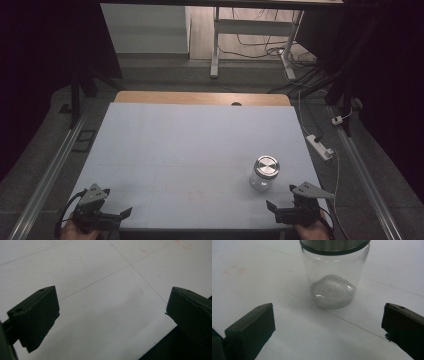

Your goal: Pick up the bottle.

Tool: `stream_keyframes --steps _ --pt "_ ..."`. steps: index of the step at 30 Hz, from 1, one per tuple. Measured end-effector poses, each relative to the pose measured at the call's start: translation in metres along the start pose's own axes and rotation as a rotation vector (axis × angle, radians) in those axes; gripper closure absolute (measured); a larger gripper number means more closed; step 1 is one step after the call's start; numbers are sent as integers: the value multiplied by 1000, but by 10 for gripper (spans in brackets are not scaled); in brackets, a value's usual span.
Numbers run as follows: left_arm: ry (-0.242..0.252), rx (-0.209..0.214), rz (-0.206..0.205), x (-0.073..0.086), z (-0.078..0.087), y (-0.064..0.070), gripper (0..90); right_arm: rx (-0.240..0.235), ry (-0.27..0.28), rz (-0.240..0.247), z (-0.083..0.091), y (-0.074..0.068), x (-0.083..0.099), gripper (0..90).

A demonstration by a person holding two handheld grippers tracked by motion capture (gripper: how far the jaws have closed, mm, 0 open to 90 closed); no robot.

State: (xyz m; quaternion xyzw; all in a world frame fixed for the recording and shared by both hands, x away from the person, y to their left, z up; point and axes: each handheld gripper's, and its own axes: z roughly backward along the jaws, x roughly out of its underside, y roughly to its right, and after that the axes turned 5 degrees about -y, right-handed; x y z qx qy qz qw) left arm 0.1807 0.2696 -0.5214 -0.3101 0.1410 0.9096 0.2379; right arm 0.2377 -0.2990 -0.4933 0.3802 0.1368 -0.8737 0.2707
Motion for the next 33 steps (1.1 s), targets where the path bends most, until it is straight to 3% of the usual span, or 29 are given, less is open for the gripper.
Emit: stream_keyframes --steps 12,23,29,33 --pt "0 2 -4 0 0 0 0 -28 5 -12 0 2 0 0" --pt "-2 1 -14 0 0 1 0 -82 -12 15 -2 2 -2 0" --pt "0 10 -8 1 0 1 0 -82 -17 19 -2 1 -2 0" --pt "-1 11 -13 1 0 1 0 -58 0 23 -1 0 -5 0"
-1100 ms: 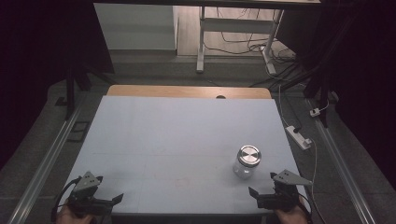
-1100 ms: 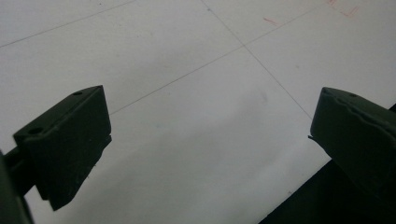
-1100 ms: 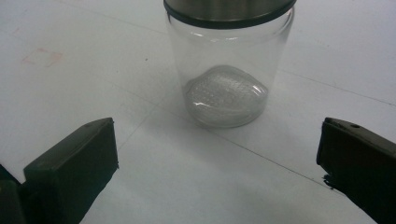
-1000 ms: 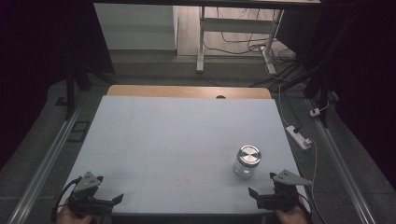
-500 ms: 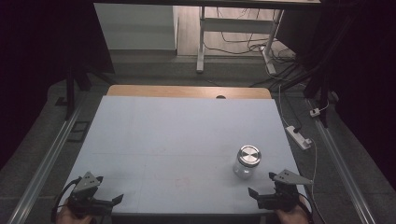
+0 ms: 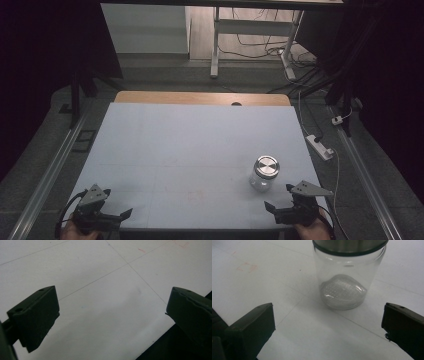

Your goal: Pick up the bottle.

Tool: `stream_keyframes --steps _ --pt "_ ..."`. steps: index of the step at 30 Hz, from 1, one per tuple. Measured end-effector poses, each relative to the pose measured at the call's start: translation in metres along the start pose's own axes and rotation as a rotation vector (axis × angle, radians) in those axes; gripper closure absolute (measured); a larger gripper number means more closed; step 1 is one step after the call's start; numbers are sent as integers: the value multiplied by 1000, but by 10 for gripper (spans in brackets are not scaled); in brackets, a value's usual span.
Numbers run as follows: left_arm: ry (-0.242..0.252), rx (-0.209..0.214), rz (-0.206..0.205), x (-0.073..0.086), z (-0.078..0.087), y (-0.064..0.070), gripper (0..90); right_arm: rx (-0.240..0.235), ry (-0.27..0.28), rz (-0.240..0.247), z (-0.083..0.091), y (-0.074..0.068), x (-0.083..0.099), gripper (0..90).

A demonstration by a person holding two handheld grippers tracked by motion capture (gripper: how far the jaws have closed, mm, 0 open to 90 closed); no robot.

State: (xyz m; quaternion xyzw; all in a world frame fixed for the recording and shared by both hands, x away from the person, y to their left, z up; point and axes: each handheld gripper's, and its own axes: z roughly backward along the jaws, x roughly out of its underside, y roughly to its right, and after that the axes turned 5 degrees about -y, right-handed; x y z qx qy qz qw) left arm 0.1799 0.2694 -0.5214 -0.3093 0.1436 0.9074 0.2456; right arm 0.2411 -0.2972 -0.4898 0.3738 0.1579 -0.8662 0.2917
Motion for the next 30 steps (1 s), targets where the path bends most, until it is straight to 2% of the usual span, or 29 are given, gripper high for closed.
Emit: stream_keyframes --steps 15,17,19,24,30 --pt "-11 9 -6 -1 -1 0 0 14 13 30 -3 1 -11 0" --pt "-12 12 -5 -1 -1 0 0 17 12 4 -5 3 -14 0" --pt "-11 12 -5 -1 -1 -1 0 23 5 -1 -6 4 -14 0" --pt "-12 13 -6 -1 -2 0 0 1 3 -6 -10 6 -18 0" --pt "-13 17 -6 -1 -2 0 0 36 -9 6 -19 9 -23 0"
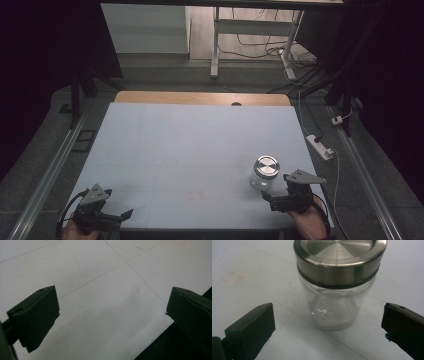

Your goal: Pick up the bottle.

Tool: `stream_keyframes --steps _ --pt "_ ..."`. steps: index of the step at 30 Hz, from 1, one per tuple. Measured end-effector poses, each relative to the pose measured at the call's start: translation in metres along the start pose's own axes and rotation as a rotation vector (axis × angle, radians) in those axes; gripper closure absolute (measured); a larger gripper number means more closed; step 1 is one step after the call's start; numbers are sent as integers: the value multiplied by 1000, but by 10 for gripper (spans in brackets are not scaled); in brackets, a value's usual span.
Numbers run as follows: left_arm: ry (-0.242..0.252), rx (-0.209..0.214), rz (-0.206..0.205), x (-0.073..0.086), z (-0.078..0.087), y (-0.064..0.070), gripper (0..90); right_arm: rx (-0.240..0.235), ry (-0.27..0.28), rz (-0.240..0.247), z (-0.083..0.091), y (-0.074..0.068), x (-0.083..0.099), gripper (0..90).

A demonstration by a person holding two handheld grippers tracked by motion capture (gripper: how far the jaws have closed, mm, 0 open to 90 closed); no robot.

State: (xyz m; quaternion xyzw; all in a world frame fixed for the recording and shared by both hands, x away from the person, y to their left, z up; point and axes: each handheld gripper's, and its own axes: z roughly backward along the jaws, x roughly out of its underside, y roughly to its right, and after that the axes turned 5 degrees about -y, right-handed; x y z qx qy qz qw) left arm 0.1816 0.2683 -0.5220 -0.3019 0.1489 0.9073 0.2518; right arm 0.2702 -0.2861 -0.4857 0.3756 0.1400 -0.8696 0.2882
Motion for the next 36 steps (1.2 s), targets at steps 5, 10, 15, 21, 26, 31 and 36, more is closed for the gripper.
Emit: stream_keyframes --steps 5,10,15,21,26,31,36 --pt "-3 1 -9 0 0 1 0 15 -1 9 -7 4 -3 0" --pt "-5 0 -13 0 0 1 0 6 2 17 -15 7 -7 0" --pt "-7 -2 -19 -1 -1 1 0 -20 2 10 -24 9 -9 0" --pt "-11 -2 -24 -1 -1 2 0 -46 3 -2 -34 12 -9 0" --pt "-15 -3 -30 -1 -1 3 0 -27 6 24 -42 10 -12 0" --pt "-18 -5 -36 -1 -2 3 0 -14 -1 25 -45 11 -13 0" --pt "-23 -7 -44 -1 -2 4 0 -24 13 29 -46 11 -14 11"
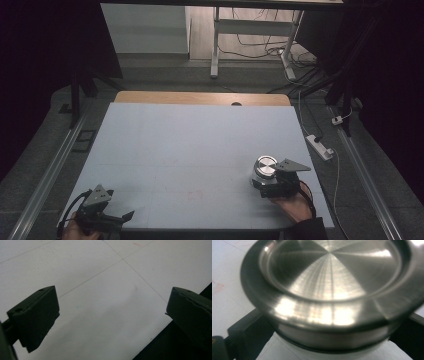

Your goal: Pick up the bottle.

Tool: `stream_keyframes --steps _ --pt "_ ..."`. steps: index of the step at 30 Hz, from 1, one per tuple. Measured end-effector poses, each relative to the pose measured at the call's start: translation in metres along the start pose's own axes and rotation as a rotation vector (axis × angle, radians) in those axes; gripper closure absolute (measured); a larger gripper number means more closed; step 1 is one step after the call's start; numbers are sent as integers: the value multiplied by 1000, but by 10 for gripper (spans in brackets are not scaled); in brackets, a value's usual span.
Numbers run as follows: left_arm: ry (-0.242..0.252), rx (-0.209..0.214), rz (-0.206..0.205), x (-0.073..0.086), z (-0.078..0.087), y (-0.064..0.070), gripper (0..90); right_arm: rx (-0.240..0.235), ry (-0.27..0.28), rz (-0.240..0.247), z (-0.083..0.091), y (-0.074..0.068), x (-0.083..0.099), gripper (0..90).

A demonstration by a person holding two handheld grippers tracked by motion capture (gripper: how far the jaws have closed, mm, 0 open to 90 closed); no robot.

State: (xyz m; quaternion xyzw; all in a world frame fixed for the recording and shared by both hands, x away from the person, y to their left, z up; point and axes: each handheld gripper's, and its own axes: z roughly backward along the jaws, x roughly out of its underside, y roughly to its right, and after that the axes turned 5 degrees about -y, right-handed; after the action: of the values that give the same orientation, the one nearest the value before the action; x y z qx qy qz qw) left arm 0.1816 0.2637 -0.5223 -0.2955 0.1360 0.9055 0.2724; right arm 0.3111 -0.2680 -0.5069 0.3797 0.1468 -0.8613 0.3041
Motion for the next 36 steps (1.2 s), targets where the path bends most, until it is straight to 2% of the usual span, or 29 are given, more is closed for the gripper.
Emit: stream_keyframes --steps 3,6,20,33,36 --pt "-3 0 -1 0 0 0 0 -12 16 6 0 -1 0 61" --pt "-3 -3 0 0 0 1 0 -3 23 9 2 1 -1 129" --pt "-4 -6 -7 0 0 1 0 22 18 27 5 -1 -2 145" --pt "-6 -6 -2 -1 0 1 0 8 35 67 10 -12 -11 146" --pt "-2 -6 -1 0 0 1 0 -14 50 72 13 -17 -18 146"
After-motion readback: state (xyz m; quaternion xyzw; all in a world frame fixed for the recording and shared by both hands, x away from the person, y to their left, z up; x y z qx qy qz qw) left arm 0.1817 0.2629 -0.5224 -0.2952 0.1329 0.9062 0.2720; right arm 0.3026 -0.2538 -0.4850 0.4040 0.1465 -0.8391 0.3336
